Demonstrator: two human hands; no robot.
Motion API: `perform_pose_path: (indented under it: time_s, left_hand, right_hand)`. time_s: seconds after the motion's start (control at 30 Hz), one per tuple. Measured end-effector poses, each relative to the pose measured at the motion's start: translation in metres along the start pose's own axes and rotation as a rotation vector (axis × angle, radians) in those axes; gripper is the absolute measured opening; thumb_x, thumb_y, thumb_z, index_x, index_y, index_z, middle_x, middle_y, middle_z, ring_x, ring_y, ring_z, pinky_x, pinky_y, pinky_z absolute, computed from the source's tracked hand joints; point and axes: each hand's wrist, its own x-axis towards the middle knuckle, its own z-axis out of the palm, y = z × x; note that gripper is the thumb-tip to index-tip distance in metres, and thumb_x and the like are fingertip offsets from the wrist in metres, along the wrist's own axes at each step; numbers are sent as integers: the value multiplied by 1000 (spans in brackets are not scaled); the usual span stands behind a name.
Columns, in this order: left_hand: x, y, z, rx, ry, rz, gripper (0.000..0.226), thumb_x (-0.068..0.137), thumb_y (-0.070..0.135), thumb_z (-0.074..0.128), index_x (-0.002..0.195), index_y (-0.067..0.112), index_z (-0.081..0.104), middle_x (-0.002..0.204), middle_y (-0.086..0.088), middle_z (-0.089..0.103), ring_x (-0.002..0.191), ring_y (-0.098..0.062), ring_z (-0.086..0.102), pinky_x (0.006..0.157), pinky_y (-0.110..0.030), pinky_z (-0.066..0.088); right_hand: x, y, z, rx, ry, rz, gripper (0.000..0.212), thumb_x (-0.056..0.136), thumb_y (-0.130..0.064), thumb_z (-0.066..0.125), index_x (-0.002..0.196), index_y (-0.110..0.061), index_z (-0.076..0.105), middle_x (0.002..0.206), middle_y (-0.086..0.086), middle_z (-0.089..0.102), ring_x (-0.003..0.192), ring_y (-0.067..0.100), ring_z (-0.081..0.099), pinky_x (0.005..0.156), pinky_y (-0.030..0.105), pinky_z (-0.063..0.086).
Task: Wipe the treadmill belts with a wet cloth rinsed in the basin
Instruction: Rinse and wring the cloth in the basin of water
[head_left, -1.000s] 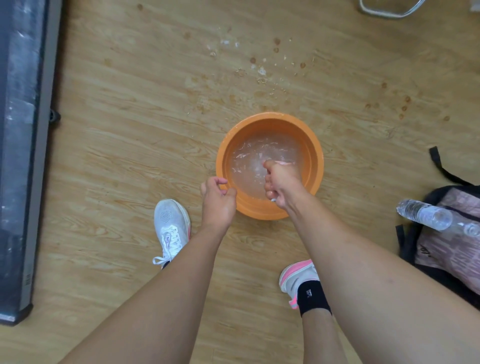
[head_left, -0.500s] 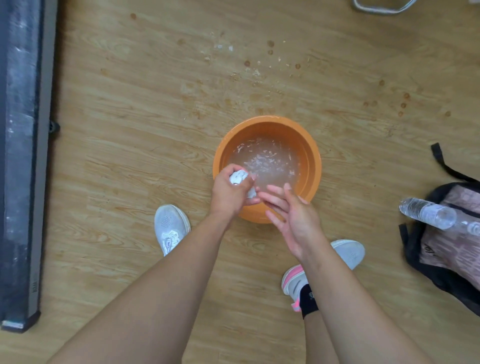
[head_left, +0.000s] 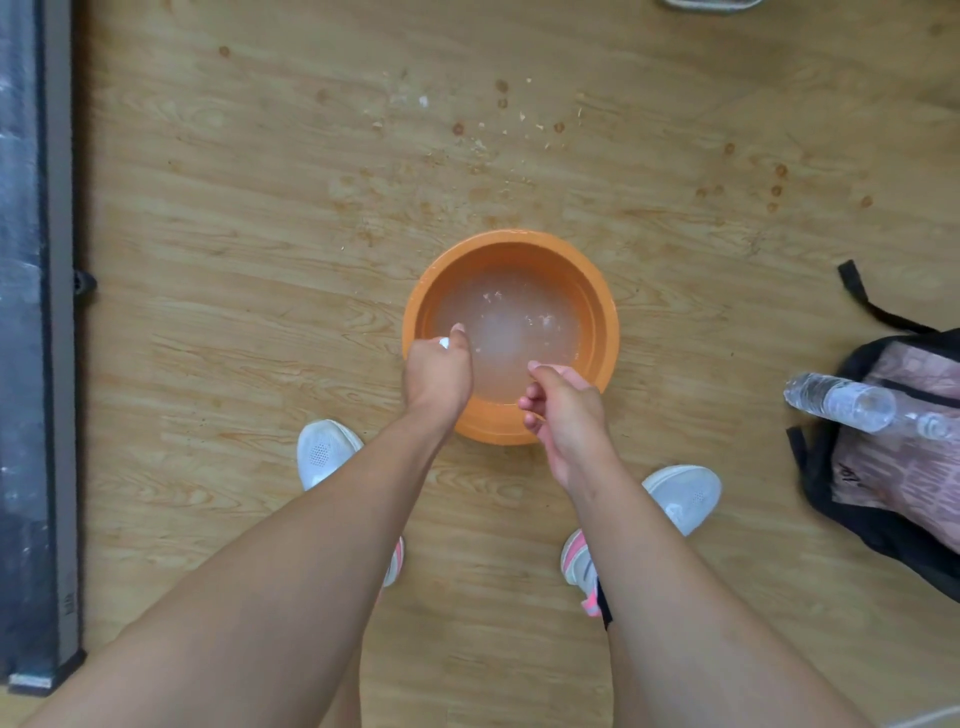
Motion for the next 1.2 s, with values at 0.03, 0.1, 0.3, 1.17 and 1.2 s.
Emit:
perform_pose_path:
  time_s: [0.03, 0.1, 0.3, 1.17, 1.2]
  left_hand:
    - [-2, 0, 1, 7, -1, 4, 51, 91, 54, 49, 58, 14, 49, 58, -5, 57, 61, -32, 53, 67, -39, 48]
    - [-6, 0, 3, 26, -3, -3, 52, 88, 56, 47, 59, 13, 50, 58, -6, 58, 59, -31, 53, 69, -43, 52]
    - [-30, 4, 4, -186, -339, -14, 48, 104, 47, 57, 65, 20, 49, 56, -3, 50, 49, -20, 43, 46, -25, 32]
    - [-107, 34, -27, 89, 21, 471, 8, 92, 23, 76, 95, 20, 70, 100, 1, 62, 85, -2, 60, 82, -24, 49]
    - [-111, 39, -28, -17, 52, 472, 10, 91, 14, 73, 100, 18, 69, 101, -1, 65, 85, -5, 63, 80, -22, 50]
  right_hand:
    - [-2, 3, 3, -18, -16, -7, 6, 102, -17, 64, 97, -16, 68, 70, -2, 58, 62, 11, 56, 54, 22, 42]
    - [-5, 10, 5, -51, -34, -11, 6, 102, -17, 63, 99, -16, 68, 73, -1, 61, 66, 13, 59, 56, 22, 43]
    - [-24, 11, 1, -77, -67, -52, 20, 109, -40, 53, 106, -26, 68, 96, -4, 72, 78, 13, 68, 68, 27, 50]
    - [-67, -50, -27, 444, -394, 86, 43, 102, -11, 58, 141, 7, 56, 136, 27, 66, 117, 35, 70, 94, 48, 61]
    - [-66, -50, -28, 434, -373, 73, 41, 104, -11, 57, 142, 4, 56, 135, 25, 68, 116, 34, 71, 95, 50, 61]
